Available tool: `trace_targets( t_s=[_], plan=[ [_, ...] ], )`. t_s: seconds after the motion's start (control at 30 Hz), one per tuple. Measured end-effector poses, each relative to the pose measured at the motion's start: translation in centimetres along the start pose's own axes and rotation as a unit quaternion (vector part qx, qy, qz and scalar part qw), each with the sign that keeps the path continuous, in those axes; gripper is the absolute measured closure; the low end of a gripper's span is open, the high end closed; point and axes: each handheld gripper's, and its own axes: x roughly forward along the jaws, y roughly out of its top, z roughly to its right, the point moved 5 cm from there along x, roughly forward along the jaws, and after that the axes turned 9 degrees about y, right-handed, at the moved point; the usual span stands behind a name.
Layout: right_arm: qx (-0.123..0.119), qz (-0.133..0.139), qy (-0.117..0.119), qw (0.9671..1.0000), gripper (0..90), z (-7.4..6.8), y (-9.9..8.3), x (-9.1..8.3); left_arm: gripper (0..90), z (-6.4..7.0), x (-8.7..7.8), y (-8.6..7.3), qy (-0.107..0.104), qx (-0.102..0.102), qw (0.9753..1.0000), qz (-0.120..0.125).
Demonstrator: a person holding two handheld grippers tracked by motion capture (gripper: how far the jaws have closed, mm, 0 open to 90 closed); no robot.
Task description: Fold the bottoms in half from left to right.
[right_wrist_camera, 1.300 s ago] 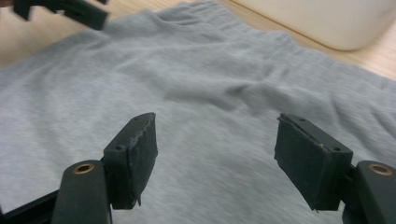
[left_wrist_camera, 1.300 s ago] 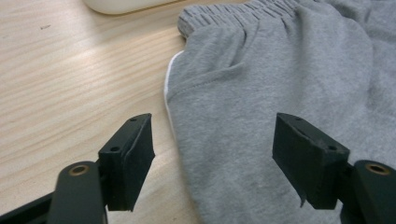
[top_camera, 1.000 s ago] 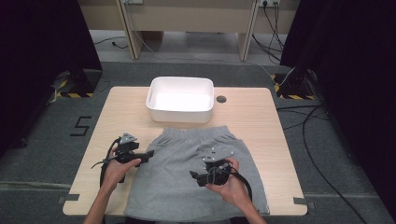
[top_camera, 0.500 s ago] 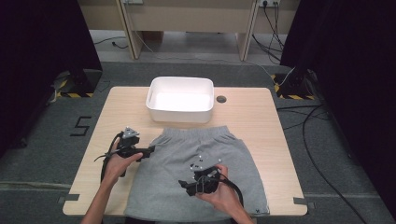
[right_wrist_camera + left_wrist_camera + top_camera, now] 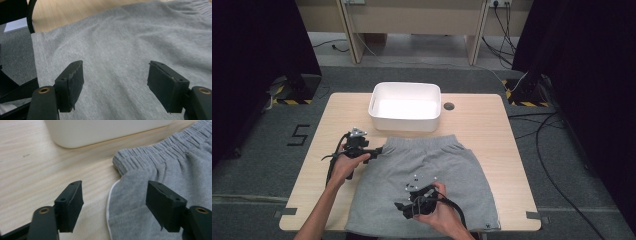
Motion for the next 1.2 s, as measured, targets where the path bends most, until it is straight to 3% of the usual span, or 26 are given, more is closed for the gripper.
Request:
trace_targets(
  t_s=[0.13, 0.33, 0.4, 0.47, 0.57, 0.77, 0.97, 1.2],
  plan=[
    [0.002, -0.005, 0.003, 1.0000, 29.5, -0.2, -0.1, 0.4, 35.1, 0.6, 0.8, 0.6, -0.014, -0.006, 0.9999, 0.000],
    [-0.003, -0.010, 0.008, 0.9999, 29.5, -0.6, -0.1, 0.8, 45.0, 1.7, 2.7, 1.3, -0.025, 0.007, 0.9995, -0.016],
    [-0.004, -0.009, 0.010, 0.9999, 29.5, -0.8, 0.0, 1.0, 53.7, 1.7, 3.4, 1.2, -0.018, 0.030, 0.9988, -0.033],
    [-0.002, -0.008, 0.013, 0.9999, 29.5, -1.2, 0.2, 1.2, 65.1, 1.7, 4.1, 0.9, 0.002, 0.075, 0.9959, -0.050],
    [-0.005, -0.002, 0.019, 0.9998, 29.5, -2.0, 0.6, 1.8, 72.9, 1.7, 4.3, 1.1, 0.000, 0.075, 0.9960, -0.047],
    [-0.014, 0.011, 0.029, 0.9994, 29.5, -4.0, 1.3, 4.0, 76.6, 2.5, 4.2, 1.1, 0.025, 0.120, 0.9915, -0.044],
    [-0.017, 0.021, 0.036, 0.9990, 29.7, -6.1, 1.7, 6.7, 77.1, 2.5, 4.1, 1.0, 0.024, 0.116, 0.9921, -0.041],
    [-0.028, 0.023, 0.055, 0.9979, 29.7, -8.3, 2.1, 9.5, 77.2, 2.1, 4.2, 0.8, 0.009, 0.093, 0.9951, -0.034]
  ],
)
